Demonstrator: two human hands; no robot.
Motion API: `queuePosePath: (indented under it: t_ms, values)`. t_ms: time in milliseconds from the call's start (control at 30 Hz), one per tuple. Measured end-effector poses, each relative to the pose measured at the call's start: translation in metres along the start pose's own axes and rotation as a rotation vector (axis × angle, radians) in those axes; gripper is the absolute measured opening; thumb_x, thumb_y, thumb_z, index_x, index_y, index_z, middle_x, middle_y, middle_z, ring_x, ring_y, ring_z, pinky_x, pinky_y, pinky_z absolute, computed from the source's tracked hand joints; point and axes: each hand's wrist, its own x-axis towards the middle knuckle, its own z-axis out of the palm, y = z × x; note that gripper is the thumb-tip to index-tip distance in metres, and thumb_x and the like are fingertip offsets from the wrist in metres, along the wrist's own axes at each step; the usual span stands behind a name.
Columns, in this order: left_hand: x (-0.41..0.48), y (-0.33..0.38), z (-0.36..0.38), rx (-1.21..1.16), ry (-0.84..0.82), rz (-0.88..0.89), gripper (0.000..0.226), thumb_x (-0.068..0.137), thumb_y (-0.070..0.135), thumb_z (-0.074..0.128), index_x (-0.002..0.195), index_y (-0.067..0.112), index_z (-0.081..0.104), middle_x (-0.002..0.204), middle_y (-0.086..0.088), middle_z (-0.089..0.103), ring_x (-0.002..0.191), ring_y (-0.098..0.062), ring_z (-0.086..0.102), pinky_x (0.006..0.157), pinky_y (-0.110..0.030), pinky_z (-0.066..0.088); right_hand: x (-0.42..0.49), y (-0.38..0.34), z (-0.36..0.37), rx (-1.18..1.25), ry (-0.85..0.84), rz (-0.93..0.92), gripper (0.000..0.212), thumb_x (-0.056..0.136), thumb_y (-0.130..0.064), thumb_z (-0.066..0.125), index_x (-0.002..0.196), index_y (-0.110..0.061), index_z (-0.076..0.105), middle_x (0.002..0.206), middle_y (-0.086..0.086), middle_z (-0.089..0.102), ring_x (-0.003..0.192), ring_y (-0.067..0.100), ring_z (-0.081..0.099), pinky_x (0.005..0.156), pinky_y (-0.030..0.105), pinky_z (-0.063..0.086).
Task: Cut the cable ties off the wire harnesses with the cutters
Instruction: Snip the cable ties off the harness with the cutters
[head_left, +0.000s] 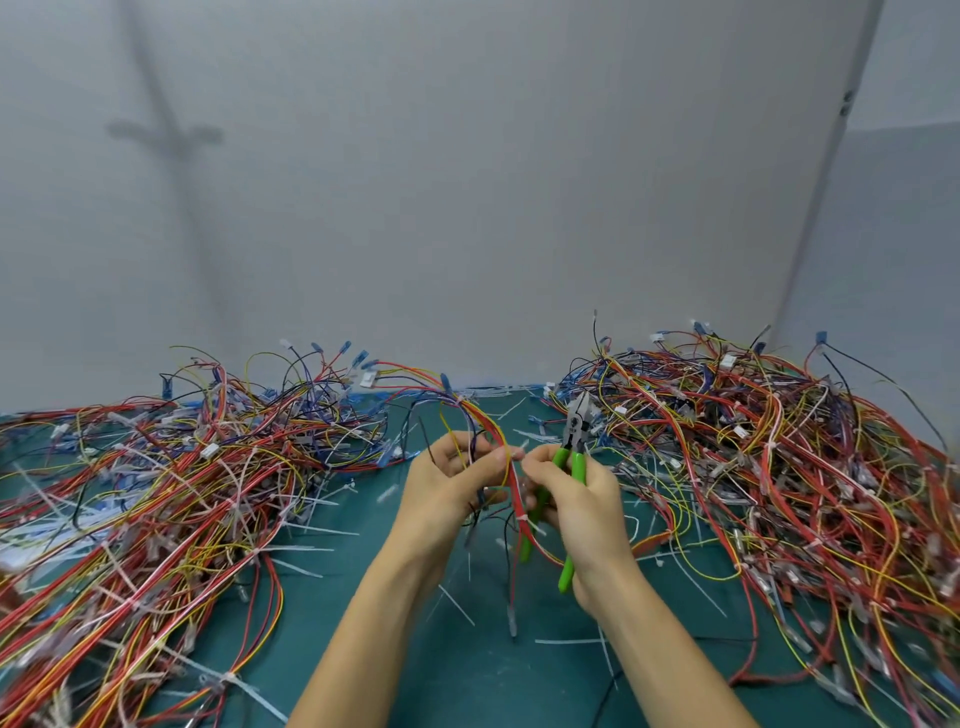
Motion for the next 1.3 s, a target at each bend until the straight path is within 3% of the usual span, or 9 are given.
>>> queuePosePath:
  t_ms: [133, 233, 367, 433, 533, 667, 933, 1133, 1300]
  values:
    - [0.0022, 0.0006, 0.0001, -0.027, 0.084, 0.001, 0.017, 0.085, -0.002, 0.066, 0.096, -0.001, 0.054, 0.096, -0.034, 0.062, 0.089, -0.036, 0.06, 0.084, -0.048, 0.048, -0.003, -0.001, 0.0029, -0.089, -0.059, -0.138, 0.006, 0.084, 0.001, 0.069, 0.086, -0.003, 0.066, 0.067, -0.005, 0.068, 0.062, 0.007, 0.063, 0.057, 0.018, 0.05]
    - [0.0028, 0.0004, -0.0017, -0.011, 0.075, 0.011, 0.016, 0.085, -0.005, 0.067, 0.092, 0.001, 0.054, 0.089, -0.027, 0.058, 0.087, -0.038, 0.059, 0.093, -0.056, 0.046, -0.0034, 0.0014, 0.0047, -0.177, -0.025, -0.204, 0.008, 0.084, -0.013, 0.074, 0.085, -0.007, 0.069, 0.072, -0.003, 0.071, 0.067, 0.007, 0.066, 0.064, 0.022, 0.053]
    - [0.0019, -0.0015, 0.0001, 0.022, 0.039, 0.016, 0.013, 0.085, -0.004, 0.067, 0.091, 0.002, 0.057, 0.084, -0.019, 0.061, 0.081, -0.033, 0.065, 0.086, -0.047, 0.055, -0.0014, 0.0046, 0.0025, -0.214, 0.061, -0.156, 0.011, 0.087, -0.02, 0.071, 0.078, -0.013, 0.069, 0.066, -0.001, 0.069, 0.062, 0.011, 0.061, 0.068, 0.038, 0.054]
    - [0.002, -0.0014, 0.0, -0.031, 0.022, -0.007, 0.014, 0.084, 0.004, 0.069, 0.094, 0.003, 0.06, 0.086, -0.018, 0.066, 0.079, -0.031, 0.068, 0.082, -0.041, 0.057, -0.0008, 0.0036, 0.0012, -0.194, 0.055, -0.136, 0.013, 0.088, -0.019, 0.07, 0.075, -0.015, 0.07, 0.065, 0.0, 0.069, 0.06, 0.012, 0.06, 0.063, 0.034, 0.053]
    - [0.0011, -0.0008, 0.0001, -0.06, -0.031, -0.026, 0.035, 0.072, 0.017, 0.082, 0.098, 0.003, 0.062, 0.084, -0.011, 0.07, 0.076, -0.022, 0.07, 0.08, -0.037, 0.059, -0.0004, 0.0032, 0.0013, -0.145, 0.059, -0.092, 0.017, 0.088, -0.018, 0.07, 0.071, -0.016, 0.07, 0.062, -0.001, 0.068, 0.056, 0.01, 0.061, 0.055, 0.025, 0.053]
    - [-0.0006, -0.003, 0.0015, 0.069, 0.019, 0.04, 0.038, 0.07, 0.012, 0.085, 0.1, 0.002, 0.064, 0.084, -0.005, 0.07, 0.079, -0.015, 0.069, 0.075, -0.026, 0.057, 0.0011, 0.0021, 0.0022, -0.058, 0.036, -0.028, 0.022, 0.091, -0.014, 0.066, 0.07, -0.011, 0.071, 0.064, 0.004, 0.067, 0.055, 0.01, 0.059, 0.053, 0.022, 0.051]
    - [-0.0013, -0.0019, 0.0018, -0.002, 0.016, 0.04, 0.019, 0.082, -0.001, 0.071, 0.1, 0.001, 0.066, 0.086, -0.01, 0.075, 0.078, -0.019, 0.073, 0.069, -0.025, 0.057, 0.0057, 0.0023, -0.0016, 0.087, 0.008, 0.076, 0.023, 0.094, -0.018, 0.062, 0.076, -0.006, 0.068, 0.061, 0.003, 0.06, 0.053, 0.014, 0.052, 0.052, 0.025, 0.048]
    - [0.0012, -0.0014, 0.005, -0.096, 0.093, 0.026, 0.015, 0.083, -0.006, 0.068, 0.095, -0.001, 0.061, 0.073, -0.009, 0.071, 0.066, -0.023, 0.073, 0.06, -0.026, 0.057, 0.0039, 0.0022, -0.0005, 0.019, 0.01, 0.075, 0.026, 0.091, -0.023, 0.067, 0.069, -0.01, 0.065, 0.061, 0.002, 0.06, 0.053, 0.014, 0.053, 0.054, 0.026, 0.05]
    - [0.0018, 0.0028, 0.0029, -0.161, 0.167, 0.052, 0.015, 0.084, -0.007, 0.067, 0.095, -0.001, 0.059, 0.076, -0.009, 0.067, 0.066, -0.024, 0.073, 0.059, -0.025, 0.057, 0.004, 0.0031, 0.001, -0.125, 0.024, 0.059, 0.03, 0.093, -0.037, 0.061, 0.079, -0.011, 0.066, 0.059, -0.005, 0.06, 0.056, 0.01, 0.056, 0.054, 0.024, 0.05]
